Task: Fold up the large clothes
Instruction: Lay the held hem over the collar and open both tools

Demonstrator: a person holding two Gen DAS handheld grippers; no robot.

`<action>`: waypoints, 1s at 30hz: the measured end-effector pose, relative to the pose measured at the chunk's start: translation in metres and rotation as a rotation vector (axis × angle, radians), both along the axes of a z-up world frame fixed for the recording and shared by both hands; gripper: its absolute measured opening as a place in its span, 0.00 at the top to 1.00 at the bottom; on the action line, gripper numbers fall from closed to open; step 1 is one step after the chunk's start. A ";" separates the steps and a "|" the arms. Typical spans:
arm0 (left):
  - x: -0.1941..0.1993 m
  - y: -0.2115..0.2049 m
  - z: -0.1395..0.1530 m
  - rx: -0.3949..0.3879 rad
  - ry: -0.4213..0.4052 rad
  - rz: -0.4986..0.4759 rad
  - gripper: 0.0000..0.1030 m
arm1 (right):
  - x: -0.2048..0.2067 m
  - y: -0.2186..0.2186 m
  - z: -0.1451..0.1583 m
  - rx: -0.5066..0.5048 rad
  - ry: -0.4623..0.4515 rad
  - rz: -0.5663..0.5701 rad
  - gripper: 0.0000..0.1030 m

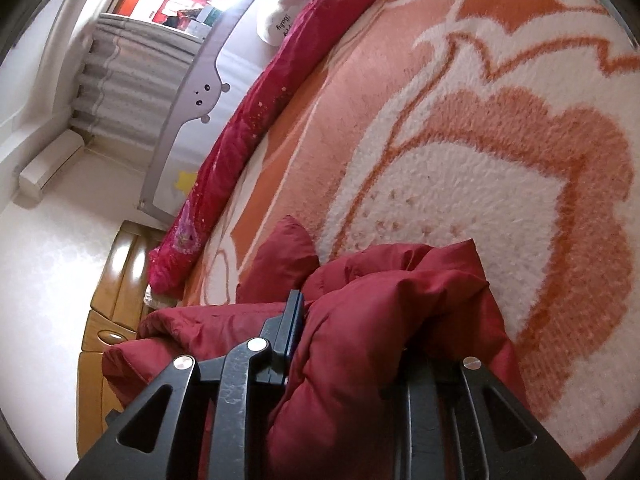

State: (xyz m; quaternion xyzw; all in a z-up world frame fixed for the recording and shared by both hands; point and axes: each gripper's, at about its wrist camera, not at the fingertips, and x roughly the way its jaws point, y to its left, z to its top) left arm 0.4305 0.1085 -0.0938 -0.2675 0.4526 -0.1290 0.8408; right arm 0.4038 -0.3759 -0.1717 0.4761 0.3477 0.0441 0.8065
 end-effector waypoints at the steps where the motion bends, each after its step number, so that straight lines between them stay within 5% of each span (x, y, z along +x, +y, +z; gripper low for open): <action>1: -0.001 0.001 0.004 0.004 -0.003 -0.002 0.80 | 0.002 0.000 -0.002 -0.001 0.003 0.000 0.77; 9: -0.057 0.011 0.067 0.023 -0.145 -0.002 0.70 | 0.013 0.007 -0.005 -0.078 0.014 -0.005 0.77; 13: -0.086 -0.015 0.084 0.052 -0.181 -0.100 0.70 | 0.018 0.008 -0.005 -0.092 0.025 -0.007 0.77; 19: -0.100 -0.097 0.065 0.193 -0.149 -0.308 0.70 | 0.027 0.011 -0.002 -0.117 0.050 0.014 0.75; 24: -0.074 -0.132 0.025 0.431 -0.065 -0.278 0.70 | 0.024 0.001 0.011 -0.056 0.051 0.035 0.68; 28: -0.050 -0.127 0.008 0.409 -0.016 -0.220 0.70 | -0.003 -0.015 0.045 0.006 -0.038 0.010 0.54; 30: -0.046 -0.129 0.009 0.429 -0.017 -0.206 0.70 | -0.023 -0.016 0.069 -0.048 -0.089 -0.017 0.38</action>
